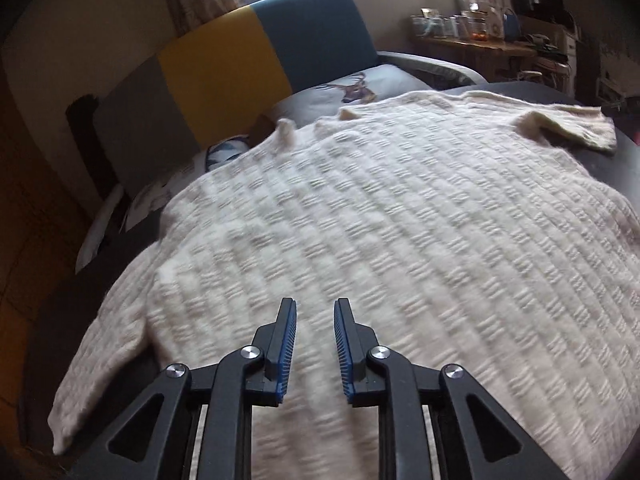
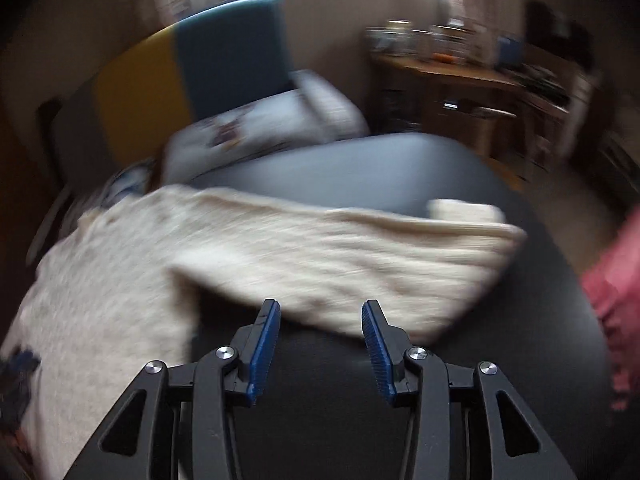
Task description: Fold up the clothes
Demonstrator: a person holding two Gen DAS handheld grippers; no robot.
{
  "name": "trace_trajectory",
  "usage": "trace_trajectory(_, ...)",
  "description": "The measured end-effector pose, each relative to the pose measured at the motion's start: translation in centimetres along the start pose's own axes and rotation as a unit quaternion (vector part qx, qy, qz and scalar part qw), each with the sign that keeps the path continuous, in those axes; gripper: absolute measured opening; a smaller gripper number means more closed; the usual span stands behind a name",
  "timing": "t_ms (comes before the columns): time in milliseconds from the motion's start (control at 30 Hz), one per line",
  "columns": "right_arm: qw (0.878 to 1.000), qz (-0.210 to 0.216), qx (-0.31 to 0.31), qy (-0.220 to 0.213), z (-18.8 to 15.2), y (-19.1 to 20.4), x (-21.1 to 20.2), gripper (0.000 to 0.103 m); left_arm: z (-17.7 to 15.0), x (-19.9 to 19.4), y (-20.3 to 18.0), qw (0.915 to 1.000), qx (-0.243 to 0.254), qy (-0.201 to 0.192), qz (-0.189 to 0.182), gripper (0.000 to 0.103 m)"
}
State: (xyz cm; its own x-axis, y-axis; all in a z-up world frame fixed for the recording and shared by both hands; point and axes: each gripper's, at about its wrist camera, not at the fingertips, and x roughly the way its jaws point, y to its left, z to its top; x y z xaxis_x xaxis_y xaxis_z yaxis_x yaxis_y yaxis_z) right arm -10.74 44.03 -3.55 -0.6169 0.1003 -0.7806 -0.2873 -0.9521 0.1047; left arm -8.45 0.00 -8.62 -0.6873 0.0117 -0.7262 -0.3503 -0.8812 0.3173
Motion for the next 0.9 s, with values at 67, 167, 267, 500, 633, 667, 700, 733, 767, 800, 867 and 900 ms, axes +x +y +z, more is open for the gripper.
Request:
trace_trajectory(67,1.000,-0.019,0.005,0.015,1.2,-3.6,0.2,0.044,-0.2,0.7,-1.2,0.9999,0.006,0.014,-0.006,0.019)
trace_trajectory(167,0.998,-0.057,0.013,0.032,1.8,-7.9,0.5,0.044,-0.5,1.0,-2.1,0.9999,0.007,0.013,0.006,0.019)
trace_trajectory(267,0.994,-0.074,0.065,0.042,2.1,-12.1,1.1,0.044,-0.5,1.2,-2.3,0.9999,0.006,0.013,0.006,0.019)
trace_trajectory(500,0.980,-0.025,0.196,0.013,5.4,-17.0,3.5,0.044,-0.8,1.3,-2.8,0.9998,0.010,0.004,0.017,0.019)
trace_trajectory(633,0.976,-0.029,0.212,0.047,6.9,-16.8,6.8,0.044,-0.9,1.3,-2.5,0.9999,0.002,0.001,0.011,0.019)
trace_trajectory(667,0.976,-0.029,0.211,0.051,6.9,-16.7,7.2,0.044,-0.9,1.4,-2.4,0.9999,0.001,0.000,0.011,0.019)
trace_trajectory(700,0.976,-0.029,0.210,0.055,7.0,-16.7,7.7,0.044,-0.9,1.4,-2.5,0.9999,0.002,-0.001,0.012,0.019)
trace_trajectory(733,0.976,-0.030,0.209,0.059,7.1,-16.6,8.1,0.044,-0.9,1.4,-2.6,0.9999,0.004,-0.002,0.015,0.019)
trace_trajectory(767,0.976,-0.030,0.208,0.063,7.1,-16.5,8.5,0.042,-1.0,1.4,-2.7,0.9998,0.007,-0.003,0.019,0.019)
trace_trajectory(800,0.976,-0.031,0.207,0.067,7.2,-16.4,8.9,0.040,-1.0,1.4,-2.8,0.9997,0.010,-0.003,0.022,0.019)
trace_trajectory(867,0.976,-0.031,0.205,0.073,7.1,-16.1,9.4,0.007,-1.0,1.4,-2.9,0.9996,0.011,-0.004,0.025,0.019)
trace_trajectory(900,0.975,-0.029,0.210,0.071,6.8,-16.1,8.9,0.007,-1.0,1.4,-2.9,0.9996,0.012,-0.005,0.026,0.019)
